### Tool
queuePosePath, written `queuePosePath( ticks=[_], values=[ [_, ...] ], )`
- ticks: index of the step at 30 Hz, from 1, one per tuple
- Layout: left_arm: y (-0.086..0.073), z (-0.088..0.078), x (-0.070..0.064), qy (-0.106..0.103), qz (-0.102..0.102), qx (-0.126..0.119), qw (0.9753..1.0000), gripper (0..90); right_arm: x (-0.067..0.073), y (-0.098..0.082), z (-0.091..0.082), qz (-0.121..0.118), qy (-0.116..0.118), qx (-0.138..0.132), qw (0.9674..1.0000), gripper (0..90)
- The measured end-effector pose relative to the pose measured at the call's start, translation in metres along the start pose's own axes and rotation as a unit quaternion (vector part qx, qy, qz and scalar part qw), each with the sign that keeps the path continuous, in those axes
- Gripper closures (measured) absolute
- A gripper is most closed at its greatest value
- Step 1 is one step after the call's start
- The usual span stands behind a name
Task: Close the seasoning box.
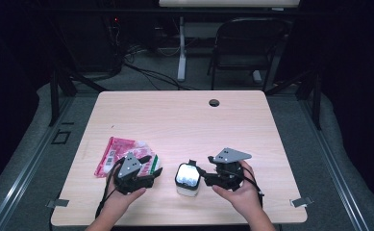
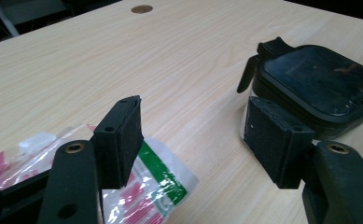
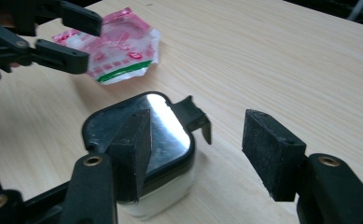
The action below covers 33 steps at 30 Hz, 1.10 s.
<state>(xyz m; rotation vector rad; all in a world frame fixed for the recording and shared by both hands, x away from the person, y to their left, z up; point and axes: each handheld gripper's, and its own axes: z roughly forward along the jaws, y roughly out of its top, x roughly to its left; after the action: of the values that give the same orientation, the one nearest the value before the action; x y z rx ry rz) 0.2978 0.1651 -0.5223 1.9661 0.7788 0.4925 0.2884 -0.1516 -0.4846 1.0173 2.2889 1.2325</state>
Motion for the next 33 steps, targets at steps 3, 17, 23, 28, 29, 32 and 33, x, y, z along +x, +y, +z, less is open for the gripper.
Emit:
queuePosePath(
  ticks=[3,17,23,28,29,32,33],
  values=[
    [0.001,-0.005,0.008,0.007,-0.007,-0.005,0.9999,37.0,-0.008,-0.002,-0.002,0.014,-0.013,-0.002,0.9998,42.3],
    [-0.005,-0.022,0.05,0.042,-0.068,-0.012,0.9968,37.1,-0.036,-0.016,-0.004,0.065,-0.051,-0.002,0.9966,42.2],
    [-0.013,-0.024,0.064,0.059,-0.084,-0.009,0.9946,37.2,-0.044,-0.023,0.0,0.08,-0.066,0.003,0.9946,42.1],
    [-0.022,-0.022,0.073,0.069,-0.101,-0.001,0.9926,37.2,-0.052,-0.03,0.002,0.096,-0.075,0.004,0.9925,42.0],
    [-0.024,-0.021,0.075,0.071,-0.102,0.002,0.9922,37.2,-0.054,-0.032,0.003,0.099,-0.077,0.006,0.992,41.9],
    [-0.03,-0.018,0.079,0.078,-0.108,0.01,0.991,37.2,-0.059,-0.037,0.005,0.111,-0.086,0.004,0.9901,42.0],
    [-0.031,-0.018,0.08,0.08,-0.109,0.014,0.9907,37.2,-0.062,-0.04,0.006,0.116,-0.091,0.006,0.9891,42.0]
  ],
)
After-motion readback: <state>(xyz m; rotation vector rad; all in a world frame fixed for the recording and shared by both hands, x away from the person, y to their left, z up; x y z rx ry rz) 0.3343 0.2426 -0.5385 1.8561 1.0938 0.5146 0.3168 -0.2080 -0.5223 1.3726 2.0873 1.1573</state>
